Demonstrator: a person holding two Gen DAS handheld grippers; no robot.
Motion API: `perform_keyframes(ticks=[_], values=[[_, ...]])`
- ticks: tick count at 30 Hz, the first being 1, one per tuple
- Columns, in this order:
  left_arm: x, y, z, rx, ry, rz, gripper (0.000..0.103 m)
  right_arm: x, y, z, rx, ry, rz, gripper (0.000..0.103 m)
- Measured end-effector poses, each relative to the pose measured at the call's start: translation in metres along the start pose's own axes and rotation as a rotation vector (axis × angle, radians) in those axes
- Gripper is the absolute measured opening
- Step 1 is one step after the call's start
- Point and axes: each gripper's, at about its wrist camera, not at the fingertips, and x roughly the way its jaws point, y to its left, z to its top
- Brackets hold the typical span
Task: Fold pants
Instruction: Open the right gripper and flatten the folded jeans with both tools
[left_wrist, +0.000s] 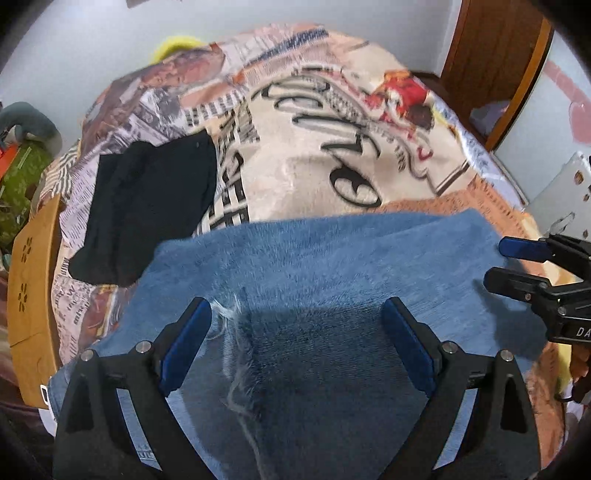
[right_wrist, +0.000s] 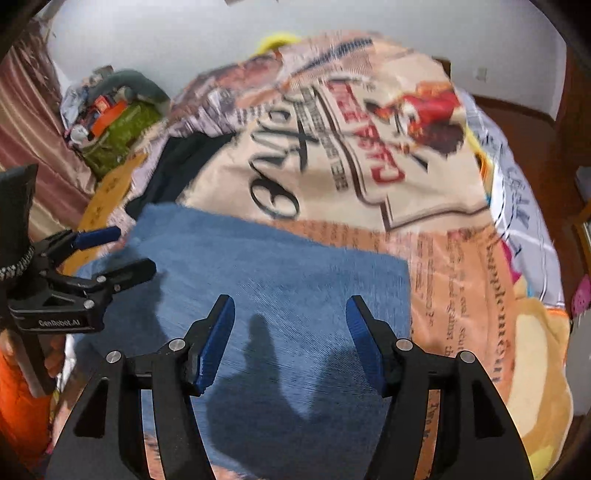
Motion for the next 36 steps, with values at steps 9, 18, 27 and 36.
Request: perform_keyframes(ticks=[9, 18, 27, 36], values=[[-0.001, 0.003, -0.022, 0.038, -0.046, -0.007, 0.103, 0.0, -0.005, -0.027, -0.052, 0.009, -0.005, 0.073], [-0.021, 0.006, -0.046, 0.051, -0.069, 0.025, 0.103, -0.017, -0.011, -0.049, -0.004, 0.001, -0.03, 0.076], [-0.043, 0.016, -0.073, 0.062, -0.092, 0.055, 0.103, -0.031, -0.01, -0.055, 0.024, 0.035, -0.074, 0.077], [-0.081, 0.056, -0.095, -0.034, -0.175, 0.073, 0.103, -0.054, 0.024, -0.038, -0.05, -0.027, -0.083, 0.077]])
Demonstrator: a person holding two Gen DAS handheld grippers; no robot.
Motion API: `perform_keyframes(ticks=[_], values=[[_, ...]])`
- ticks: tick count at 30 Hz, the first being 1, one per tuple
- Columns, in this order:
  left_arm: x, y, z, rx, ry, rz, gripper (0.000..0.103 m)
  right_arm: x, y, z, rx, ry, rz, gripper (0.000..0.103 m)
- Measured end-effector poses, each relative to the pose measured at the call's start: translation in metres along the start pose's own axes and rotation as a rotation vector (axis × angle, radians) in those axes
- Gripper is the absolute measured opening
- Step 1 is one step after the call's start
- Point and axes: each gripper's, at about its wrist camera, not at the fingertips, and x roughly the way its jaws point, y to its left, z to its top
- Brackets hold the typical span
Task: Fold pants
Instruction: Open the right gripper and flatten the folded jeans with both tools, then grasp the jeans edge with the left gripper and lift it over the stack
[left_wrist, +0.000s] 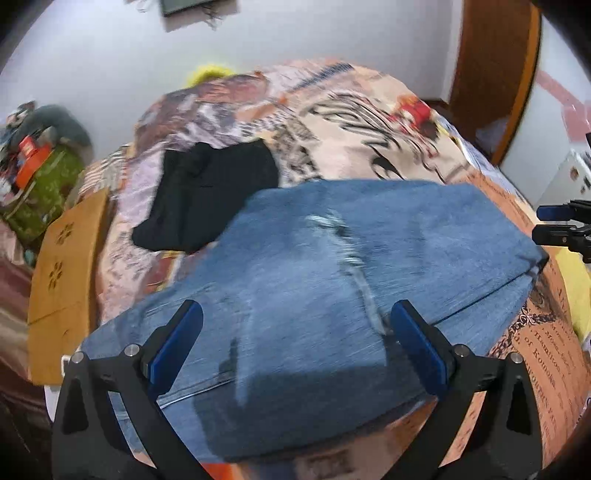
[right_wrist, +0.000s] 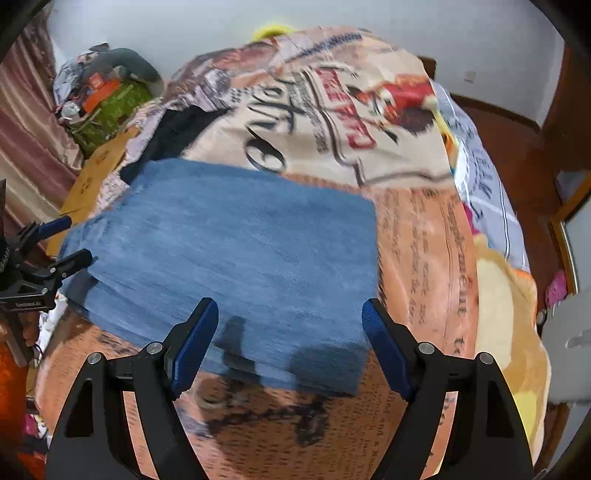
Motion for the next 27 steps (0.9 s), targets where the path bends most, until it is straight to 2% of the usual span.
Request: perform_keyframes(ticks=[7, 12, 15, 17, 20, 23, 25, 27], values=[[-0.035, 0.089, -0.027, -0.253, -0.052, 0.094, 0.103, -0.001, 0.052, 0.02, -0.086, -0.048, 0.057, 0.078], [-0.035, 0.146, -0.065, -0.416, 0.005, 0.179, 0.103, 0.022, 0.087, 0.022, -0.151, -0.023, 0.087, 0.079], [-0.034, 0.168, -0.09, -0.481, 0.036, 0.201, 0.103, 0.037, 0.097, 0.017, -0.18, -0.002, 0.085, 0.079], [-0.03, 0.182, -0.109, -0.533, 0.065, 0.186, 0.103, 0.048, 0.1, 0.014, -0.181, 0.024, 0.08, 0.079], [-0.021, 0.195, -0.136, -0.624, 0.122, 0.127, 0.103, 0.056, 0.099, 0.01, -0.175, 0.057, 0.076, 0.079], [-0.005, 0.203, -0.16, -0.733, 0.193, 0.021, 0.103, 0.058, 0.099, 0.007, -0.182, 0.053, 0.061, 0.087], [0.006, 0.204, -0.172, -0.813, 0.212, -0.064, 0.103, 0.058, 0.098, 0.008, -0.178, 0.058, 0.069, 0.088], [0.009, 0.201, -0.178, -0.859, 0.214, -0.111, 0.103, 0.059, 0.097, 0.007, -0.177, 0.058, 0.073, 0.088]])
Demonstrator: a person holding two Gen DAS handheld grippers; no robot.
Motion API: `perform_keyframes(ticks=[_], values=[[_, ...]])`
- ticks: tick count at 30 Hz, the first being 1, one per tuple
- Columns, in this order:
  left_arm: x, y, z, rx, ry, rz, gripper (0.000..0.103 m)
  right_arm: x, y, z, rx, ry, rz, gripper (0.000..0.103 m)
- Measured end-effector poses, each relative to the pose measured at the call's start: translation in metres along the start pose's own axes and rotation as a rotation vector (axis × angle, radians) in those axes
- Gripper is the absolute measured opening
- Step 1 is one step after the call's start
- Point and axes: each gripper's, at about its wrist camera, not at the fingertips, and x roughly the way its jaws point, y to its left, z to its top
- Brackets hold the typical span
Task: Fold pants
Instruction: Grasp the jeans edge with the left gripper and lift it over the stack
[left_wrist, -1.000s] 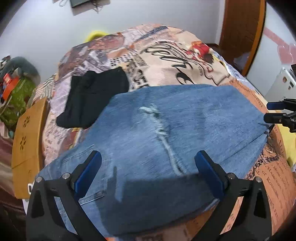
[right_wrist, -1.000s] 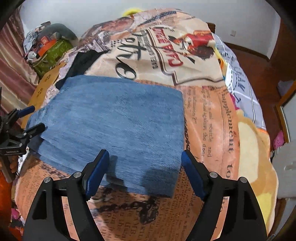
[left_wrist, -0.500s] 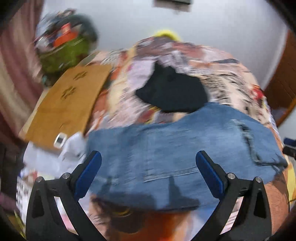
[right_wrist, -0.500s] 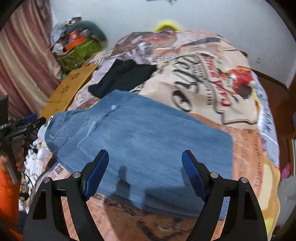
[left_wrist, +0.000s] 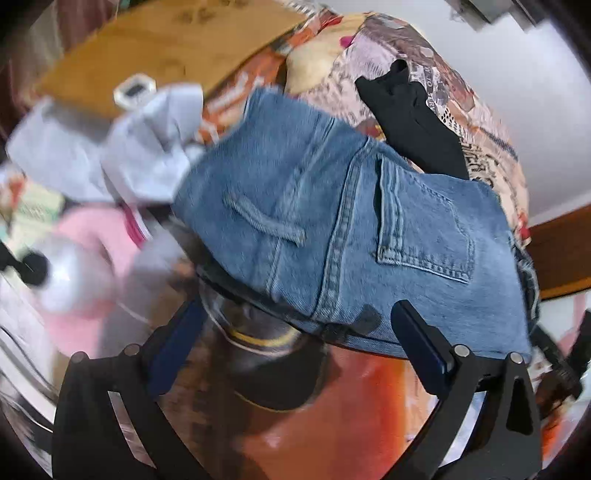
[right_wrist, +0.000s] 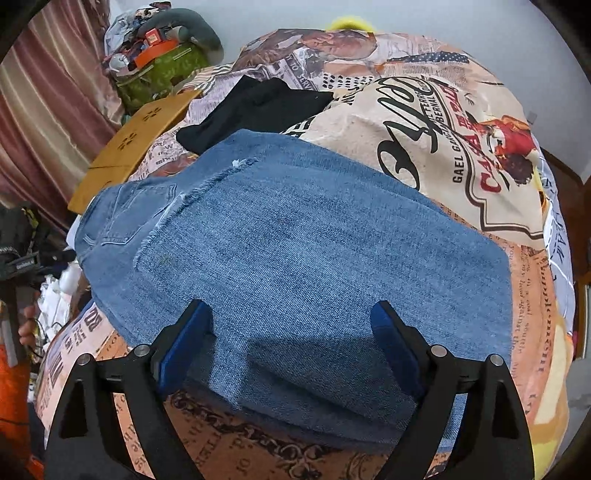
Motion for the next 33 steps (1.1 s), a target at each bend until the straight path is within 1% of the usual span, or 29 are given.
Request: perform_keyframes(ticks=[1, 5, 8, 9, 12, 14, 15, 16, 18, 19, 20, 21, 22, 23, 24, 28, 31, 33], values=[[0.004, 0.001, -0.003, -0.014, 0.007, -0.035, 0.103, 0.0, 0.0, 0.0, -0.001, -0.001, -0.001, 0.089], [0.02, 0.002, -0.002, -0.038, 0.049, -0.092, 0.103, 0.001, 0.0, -0.001, -0.003, -0.004, -0.001, 0.09], [0.037, 0.017, 0.001, -0.135, 0.089, -0.155, 0.103, 0.001, 0.0, -0.001, -0.002, -0.004, -0.003, 0.091], [0.042, 0.02, 0.003, -0.162, 0.098, -0.171, 0.103, 0.002, 0.0, -0.001, -0.002, -0.005, -0.005, 0.092], [0.051, 0.024, 0.013, -0.186, 0.099, -0.183, 0.103, 0.003, 0.0, 0.0, -0.003, -0.006, -0.008, 0.093], [0.054, 0.028, 0.021, -0.201, 0.089, -0.201, 0.095, 0.003, 0.0, 0.0, -0.002, -0.006, -0.007, 0.094], [0.055, 0.029, 0.025, -0.209, 0.083, -0.199, 0.086, 0.003, 0.0, 0.0, 0.0, -0.008, -0.007, 0.094], [0.055, 0.03, 0.029, -0.23, 0.071, -0.194, 0.074, 0.003, -0.001, 0.0, 0.001, -0.009, -0.006, 0.094], [0.05, 0.028, 0.032, -0.243, 0.041, -0.165, 0.067, 0.003, -0.001, 0.0, 0.004, -0.011, -0.005, 0.095], [0.044, 0.022, 0.032, -0.227, 0.012, -0.128, 0.062, 0.003, -0.002, 0.0, 0.005, -0.011, -0.006, 0.095], [0.038, 0.016, 0.031, -0.197, -0.018, -0.081, 0.059, 0.003, -0.001, 0.0, 0.006, -0.011, -0.009, 0.095], [0.031, 0.008, 0.03, -0.159, -0.048, -0.031, 0.052, 0.003, -0.001, -0.001, 0.006, -0.01, -0.012, 0.095], [0.023, -0.005, 0.028, -0.109, -0.09, 0.039, 0.041, 0.002, -0.001, -0.001, 0.005, -0.008, -0.016, 0.095], [0.02, -0.011, 0.029, -0.082, -0.112, 0.08, 0.033, 0.001, 0.0, -0.001, 0.007, -0.006, -0.021, 0.094], [0.014, -0.017, 0.03, -0.05, -0.139, 0.117, 0.031, 0.0, 0.001, -0.002, 0.008, -0.006, -0.023, 0.094], [-0.017, -0.036, 0.034, 0.02, -0.235, 0.19, 0.024, -0.011, 0.001, -0.006, 0.003, -0.03, -0.023, 0.094], [-0.041, -0.049, 0.041, 0.076, -0.295, 0.23, 0.021, -0.025, -0.006, -0.008, 0.022, -0.071, -0.028, 0.094], [-0.06, -0.067, 0.045, 0.121, -0.331, 0.234, 0.02, -0.035, -0.013, -0.01, 0.049, -0.096, -0.029, 0.094]])
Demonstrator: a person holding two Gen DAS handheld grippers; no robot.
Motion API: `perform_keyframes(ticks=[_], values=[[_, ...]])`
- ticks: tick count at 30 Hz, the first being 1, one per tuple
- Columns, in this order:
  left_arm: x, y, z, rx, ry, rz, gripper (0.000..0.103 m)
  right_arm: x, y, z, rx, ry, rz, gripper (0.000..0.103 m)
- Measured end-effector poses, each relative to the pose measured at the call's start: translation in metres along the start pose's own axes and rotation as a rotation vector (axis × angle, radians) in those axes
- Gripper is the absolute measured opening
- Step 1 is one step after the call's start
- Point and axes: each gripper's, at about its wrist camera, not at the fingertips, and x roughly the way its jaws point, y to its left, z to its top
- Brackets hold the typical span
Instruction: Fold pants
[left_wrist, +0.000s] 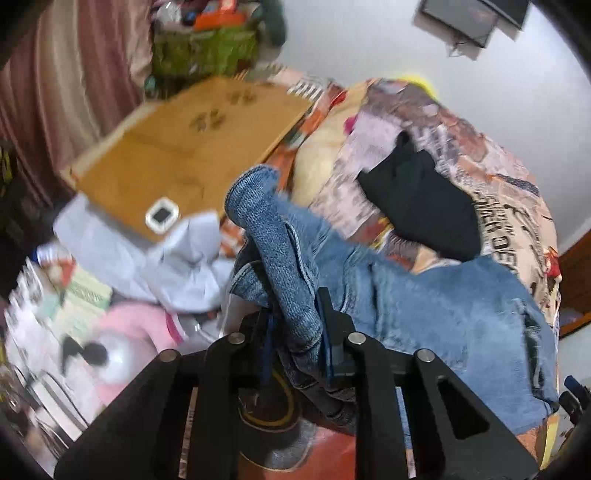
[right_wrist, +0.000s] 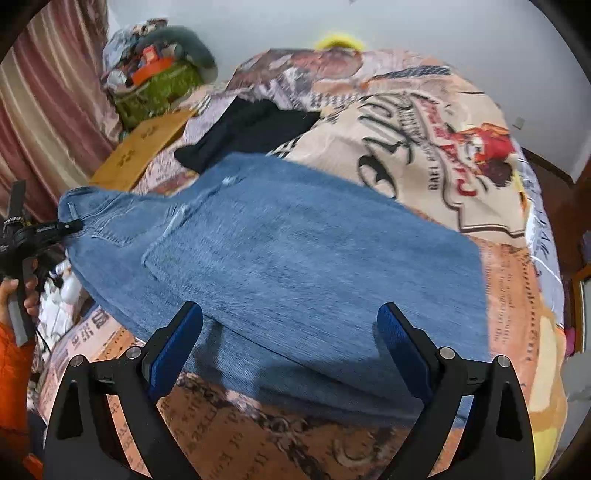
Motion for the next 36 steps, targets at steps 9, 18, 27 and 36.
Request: perform_keyframes(ticks=[9, 18, 27, 36], values=[[-0.089, -0.101, 0.036, 0.213, -0.272, -0.016, 0.02, -0.019, -0.044, -0.018, 0.104, -0.04, -0.053, 0.094], [-0.148, -0.236, 0.041, 0.403, -0.425, -0.213, 0.016, -0.039, -0.084, -0.046, 0.208, -0.073, -0.052, 0.094], [-0.149, -0.345, 0.013, 0.579, -0.36, -0.409, 0.013, -0.054, -0.112, -0.069, 0.287, -0.091, -0.061, 0.094], [-0.095, -0.417, -0.07, 0.771, -0.081, -0.536, 0.013, -0.06, -0.124, -0.08, 0.308, -0.087, -0.072, 0.094]])
